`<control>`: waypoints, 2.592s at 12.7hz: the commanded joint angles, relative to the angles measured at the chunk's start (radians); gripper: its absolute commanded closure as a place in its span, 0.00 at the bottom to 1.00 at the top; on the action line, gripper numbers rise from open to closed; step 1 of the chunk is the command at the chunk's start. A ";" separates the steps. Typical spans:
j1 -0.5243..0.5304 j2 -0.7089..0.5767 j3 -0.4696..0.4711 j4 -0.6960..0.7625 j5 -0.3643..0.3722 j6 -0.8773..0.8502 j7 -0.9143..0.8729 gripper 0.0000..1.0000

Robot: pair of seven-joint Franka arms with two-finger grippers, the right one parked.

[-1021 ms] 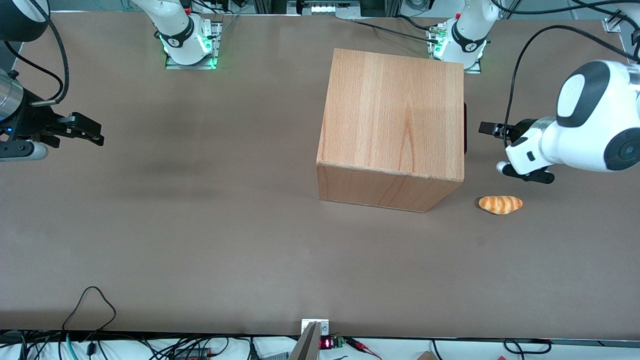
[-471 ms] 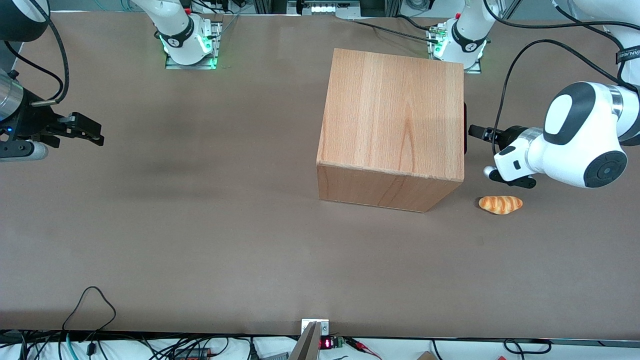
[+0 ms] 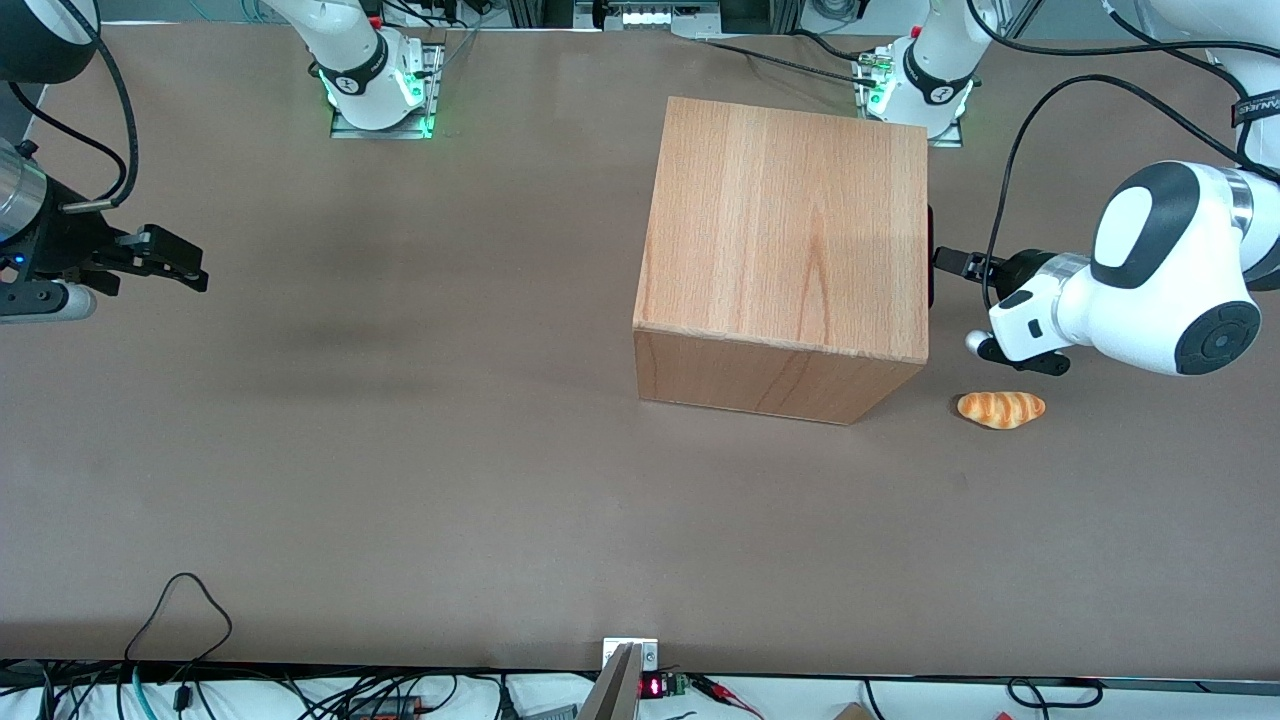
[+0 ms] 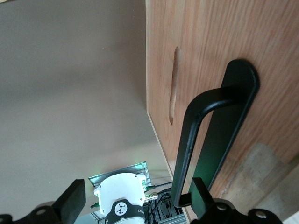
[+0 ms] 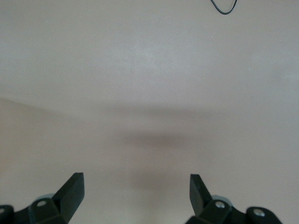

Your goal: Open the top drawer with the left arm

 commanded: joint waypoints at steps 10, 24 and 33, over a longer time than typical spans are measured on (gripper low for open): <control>-0.004 0.040 0.004 0.014 -0.038 0.006 0.018 0.00; -0.010 -0.034 -0.006 -0.107 -0.030 0.129 0.018 0.00; 0.002 -0.028 -0.004 -0.109 -0.030 0.189 0.056 0.00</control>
